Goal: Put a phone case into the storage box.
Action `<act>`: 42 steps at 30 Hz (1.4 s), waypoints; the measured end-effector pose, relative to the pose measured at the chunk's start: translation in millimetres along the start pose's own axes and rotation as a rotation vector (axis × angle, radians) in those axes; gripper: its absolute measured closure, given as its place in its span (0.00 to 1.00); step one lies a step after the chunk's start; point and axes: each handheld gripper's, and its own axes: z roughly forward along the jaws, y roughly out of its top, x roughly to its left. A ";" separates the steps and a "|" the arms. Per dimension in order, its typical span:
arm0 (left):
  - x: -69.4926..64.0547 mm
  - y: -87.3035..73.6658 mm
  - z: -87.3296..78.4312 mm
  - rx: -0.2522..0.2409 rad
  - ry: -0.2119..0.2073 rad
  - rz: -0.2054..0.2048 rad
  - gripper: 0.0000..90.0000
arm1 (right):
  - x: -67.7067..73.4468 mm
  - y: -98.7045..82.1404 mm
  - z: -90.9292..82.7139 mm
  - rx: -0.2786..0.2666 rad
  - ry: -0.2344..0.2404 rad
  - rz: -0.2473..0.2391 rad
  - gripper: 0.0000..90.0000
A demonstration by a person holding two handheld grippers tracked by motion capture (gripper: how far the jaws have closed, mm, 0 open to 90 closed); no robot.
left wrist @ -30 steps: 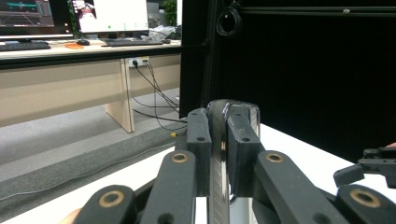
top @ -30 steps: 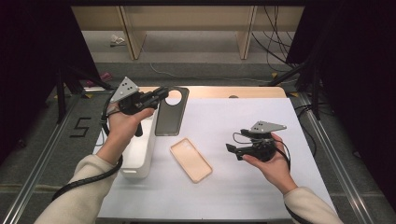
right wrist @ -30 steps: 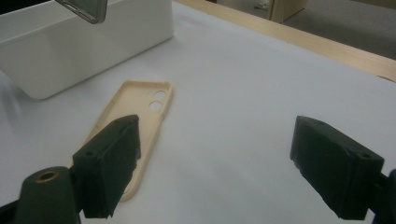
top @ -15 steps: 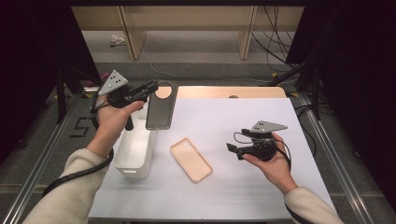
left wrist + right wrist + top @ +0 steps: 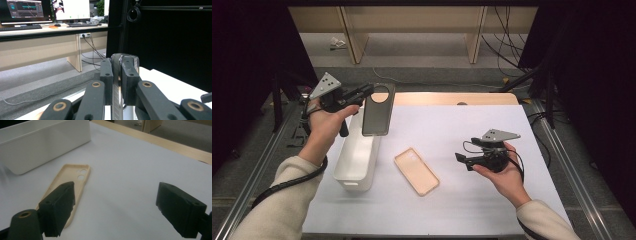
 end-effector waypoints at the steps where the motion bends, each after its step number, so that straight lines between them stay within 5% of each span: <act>1: 0.8 0.1 -0.2 0.000 0.001 -0.001 0.90 | 0.0 -0.1 0.0 0.000 0.000 0.002 0.18; 42: 42.4 -8.8 -1.6 0.020 0.062 -0.009 0.90 | -6.2 -3.6 -8.4 -0.012 -0.002 0.028 0.18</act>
